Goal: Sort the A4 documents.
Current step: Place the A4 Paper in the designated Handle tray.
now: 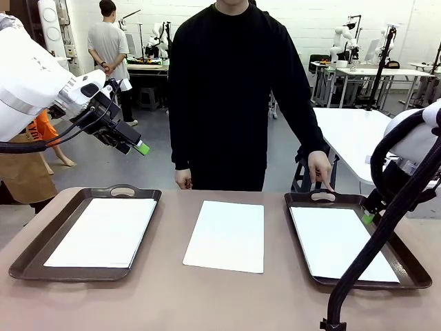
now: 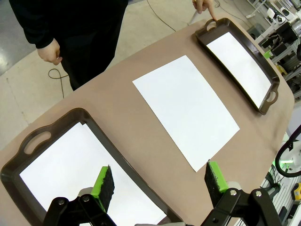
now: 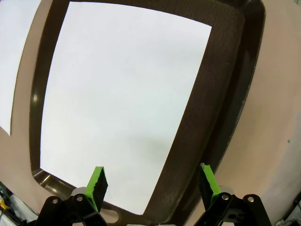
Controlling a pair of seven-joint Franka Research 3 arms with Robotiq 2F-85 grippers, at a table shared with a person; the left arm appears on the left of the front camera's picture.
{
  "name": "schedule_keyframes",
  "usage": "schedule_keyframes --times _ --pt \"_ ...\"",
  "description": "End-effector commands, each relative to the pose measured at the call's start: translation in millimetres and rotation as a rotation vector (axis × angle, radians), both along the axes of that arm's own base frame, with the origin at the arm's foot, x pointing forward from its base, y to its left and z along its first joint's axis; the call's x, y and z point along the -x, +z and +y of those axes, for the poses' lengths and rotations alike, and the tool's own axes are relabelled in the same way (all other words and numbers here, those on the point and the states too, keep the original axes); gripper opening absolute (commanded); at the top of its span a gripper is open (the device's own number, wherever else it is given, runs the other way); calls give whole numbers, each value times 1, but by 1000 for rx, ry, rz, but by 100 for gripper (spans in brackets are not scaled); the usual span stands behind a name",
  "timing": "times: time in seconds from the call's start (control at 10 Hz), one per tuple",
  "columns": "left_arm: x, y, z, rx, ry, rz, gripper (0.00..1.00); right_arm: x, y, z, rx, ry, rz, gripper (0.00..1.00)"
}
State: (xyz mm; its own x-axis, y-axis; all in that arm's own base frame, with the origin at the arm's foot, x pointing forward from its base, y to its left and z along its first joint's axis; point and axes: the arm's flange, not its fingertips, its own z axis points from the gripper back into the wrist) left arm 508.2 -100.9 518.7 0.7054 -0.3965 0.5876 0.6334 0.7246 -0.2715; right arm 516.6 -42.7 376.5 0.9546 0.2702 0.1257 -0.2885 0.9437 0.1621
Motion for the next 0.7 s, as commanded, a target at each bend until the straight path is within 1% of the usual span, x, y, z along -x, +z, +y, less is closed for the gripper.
schedule_keyframes --times 0.0,0.6 --pt "0 1 1 0 6 -7 100 0 2 -2 1 -3 -3 100" --pt "0 1 1 0 6 -7 100 0 2 -2 1 -3 -3 100"
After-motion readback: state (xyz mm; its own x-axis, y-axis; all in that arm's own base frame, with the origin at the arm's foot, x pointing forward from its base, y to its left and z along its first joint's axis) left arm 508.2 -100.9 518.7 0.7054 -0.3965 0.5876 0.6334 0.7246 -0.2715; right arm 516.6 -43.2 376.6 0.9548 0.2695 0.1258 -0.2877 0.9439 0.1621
